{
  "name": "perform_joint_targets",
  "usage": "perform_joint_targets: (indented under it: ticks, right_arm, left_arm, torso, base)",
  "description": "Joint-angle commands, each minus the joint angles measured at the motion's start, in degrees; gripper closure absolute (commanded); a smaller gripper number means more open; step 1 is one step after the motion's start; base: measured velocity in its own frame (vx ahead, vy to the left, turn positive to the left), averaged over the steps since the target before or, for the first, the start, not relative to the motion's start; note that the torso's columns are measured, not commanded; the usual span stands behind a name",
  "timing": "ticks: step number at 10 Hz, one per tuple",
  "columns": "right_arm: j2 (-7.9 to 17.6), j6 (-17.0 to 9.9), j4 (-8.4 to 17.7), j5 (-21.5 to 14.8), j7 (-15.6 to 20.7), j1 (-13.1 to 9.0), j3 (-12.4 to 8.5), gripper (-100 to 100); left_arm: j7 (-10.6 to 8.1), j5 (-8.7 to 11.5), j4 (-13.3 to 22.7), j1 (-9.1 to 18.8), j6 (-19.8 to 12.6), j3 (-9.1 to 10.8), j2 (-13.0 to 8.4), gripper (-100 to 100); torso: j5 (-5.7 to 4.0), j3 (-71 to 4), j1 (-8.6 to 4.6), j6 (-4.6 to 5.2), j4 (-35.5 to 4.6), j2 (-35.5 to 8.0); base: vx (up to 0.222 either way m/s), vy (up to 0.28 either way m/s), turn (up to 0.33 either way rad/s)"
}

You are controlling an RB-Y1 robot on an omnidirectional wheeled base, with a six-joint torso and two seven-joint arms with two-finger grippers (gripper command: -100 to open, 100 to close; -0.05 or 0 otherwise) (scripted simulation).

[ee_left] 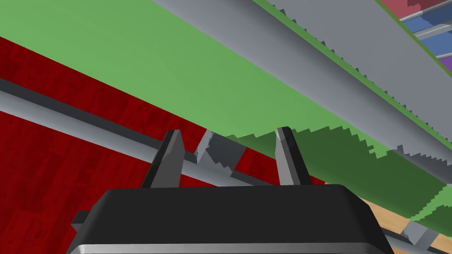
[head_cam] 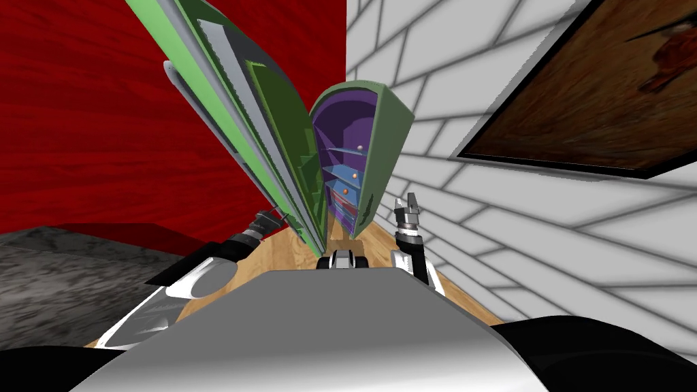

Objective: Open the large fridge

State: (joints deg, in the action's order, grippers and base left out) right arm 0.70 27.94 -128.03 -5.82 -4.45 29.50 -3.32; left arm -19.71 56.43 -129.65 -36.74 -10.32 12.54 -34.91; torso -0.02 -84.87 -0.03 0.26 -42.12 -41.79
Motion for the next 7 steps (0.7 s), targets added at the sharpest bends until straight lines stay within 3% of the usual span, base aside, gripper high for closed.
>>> perform_joint_targets:
  ticks: [1, 3, 7]
  right_arm:
    - [0.02, 0.0, 0.0, 0.0, 0.0, -0.01, -0.01, 0]
    - [0.05, -0.01, 0.01, 0.0, 0.0, -0.01, -0.04, 0]
    - [0.04, -0.01, 0.01, 0.0, 0.0, 0.0, -0.03, 0]
  left_arm:
    - [0.27, 0.21, -0.5, 0.25, 0.17, -1.17, -0.77, 100]
    - [0.54, 0.43, -1.0, 0.5, 0.34, -2.34, -1.55, 100]
    - [1.08, 0.86, -2.0, 1.0, 0.67, -4.68, -3.1, 100]
  torso:
    - [0.0, 0.03, 0.48, 0.01, -0.08, -0.14]
    - [0.02, -0.18, 0.68, 0.17, -0.11, 0.22]
    - [-0.08, -0.22, -0.19, 0.12, 0.02, 0.33]
  base:
    - [-0.031, 0.27, -0.107]
    - [-0.043, 0.392, -0.143]
    - [-0.053, 0.362, -0.125]
